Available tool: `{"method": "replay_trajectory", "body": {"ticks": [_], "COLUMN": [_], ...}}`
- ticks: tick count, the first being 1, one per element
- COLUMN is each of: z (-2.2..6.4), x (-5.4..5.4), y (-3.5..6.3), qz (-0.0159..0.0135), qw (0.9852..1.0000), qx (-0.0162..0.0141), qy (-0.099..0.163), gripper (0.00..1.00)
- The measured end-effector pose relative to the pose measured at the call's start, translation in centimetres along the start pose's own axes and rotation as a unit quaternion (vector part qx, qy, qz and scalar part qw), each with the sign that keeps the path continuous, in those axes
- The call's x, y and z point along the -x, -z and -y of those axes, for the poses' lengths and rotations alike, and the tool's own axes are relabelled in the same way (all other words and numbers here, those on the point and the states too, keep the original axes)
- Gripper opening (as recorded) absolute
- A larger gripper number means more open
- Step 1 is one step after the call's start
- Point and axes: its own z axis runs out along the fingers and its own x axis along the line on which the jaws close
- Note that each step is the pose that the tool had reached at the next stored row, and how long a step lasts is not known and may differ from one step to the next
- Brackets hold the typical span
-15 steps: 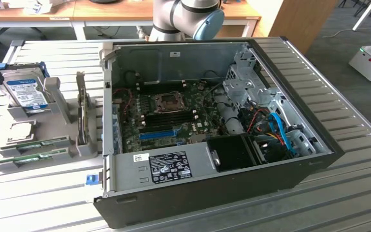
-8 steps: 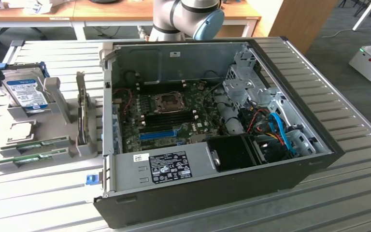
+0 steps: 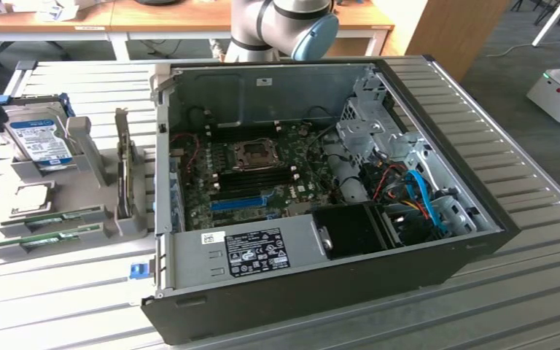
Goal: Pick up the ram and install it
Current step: 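Pick up the ram and move it above insertion slot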
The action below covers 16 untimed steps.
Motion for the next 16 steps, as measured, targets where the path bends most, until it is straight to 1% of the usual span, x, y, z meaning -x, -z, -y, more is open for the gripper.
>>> {"method": "replay_trajectory", "body": {"ticks": [16], "z": [0.11], "x": [0.1], "y": [-2.8], "qz": [0.0], "qw": [1.0], "qx": [0.0], "qy": [0.0], "gripper": [0.24]}}
